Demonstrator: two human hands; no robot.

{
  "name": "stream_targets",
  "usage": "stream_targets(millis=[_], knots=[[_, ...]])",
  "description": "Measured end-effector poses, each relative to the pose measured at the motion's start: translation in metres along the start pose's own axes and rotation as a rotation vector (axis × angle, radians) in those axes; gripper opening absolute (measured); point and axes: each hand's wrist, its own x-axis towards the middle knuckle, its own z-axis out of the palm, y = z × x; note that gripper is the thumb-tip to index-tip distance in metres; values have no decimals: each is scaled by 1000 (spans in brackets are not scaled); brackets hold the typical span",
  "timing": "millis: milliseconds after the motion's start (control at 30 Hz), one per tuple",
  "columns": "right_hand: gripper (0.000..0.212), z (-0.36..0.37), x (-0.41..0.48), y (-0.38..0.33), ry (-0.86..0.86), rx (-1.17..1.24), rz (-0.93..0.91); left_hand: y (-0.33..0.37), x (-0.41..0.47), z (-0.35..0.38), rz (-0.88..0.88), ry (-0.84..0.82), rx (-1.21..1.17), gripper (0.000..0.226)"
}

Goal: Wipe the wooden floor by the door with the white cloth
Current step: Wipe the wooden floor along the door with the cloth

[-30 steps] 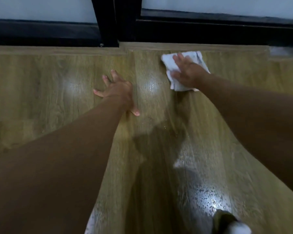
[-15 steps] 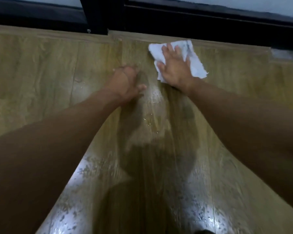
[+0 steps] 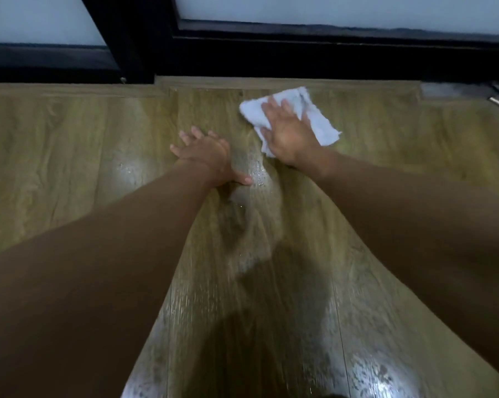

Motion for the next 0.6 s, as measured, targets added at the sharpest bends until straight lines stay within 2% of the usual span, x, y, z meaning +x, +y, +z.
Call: stream_targets(millis=[67,100,167,300,367,433,467,533,600], knots=[[54,7,-40,24,49,5,-223,0,3,-1,9,-10,-5,138],[54,6,-54,40,72,11,-257,-1,2,-2,11,-6,-7,137],[53,5,-57,64,112,35,-172,-2,1,-3,17,2,-5,132],[52,8,-13,43,149,51,200,6,1,-8,-2,-22,23,121],[55,5,0,29,106,70,262,15,1,-12,79,-8,-7,98],[57,5,-16,33,63,64,119,30,-4,-12,235,75,-107,62],[57,5,-32,42,56,67,11,39,-8,-11,294,123,-155,52],[54,6,-70,69,70,74,-91,56,-13,-8,350,124,-176,56],[55,2,-81,96,91,28,19,67,-14,-4,317,31,-83,86]])
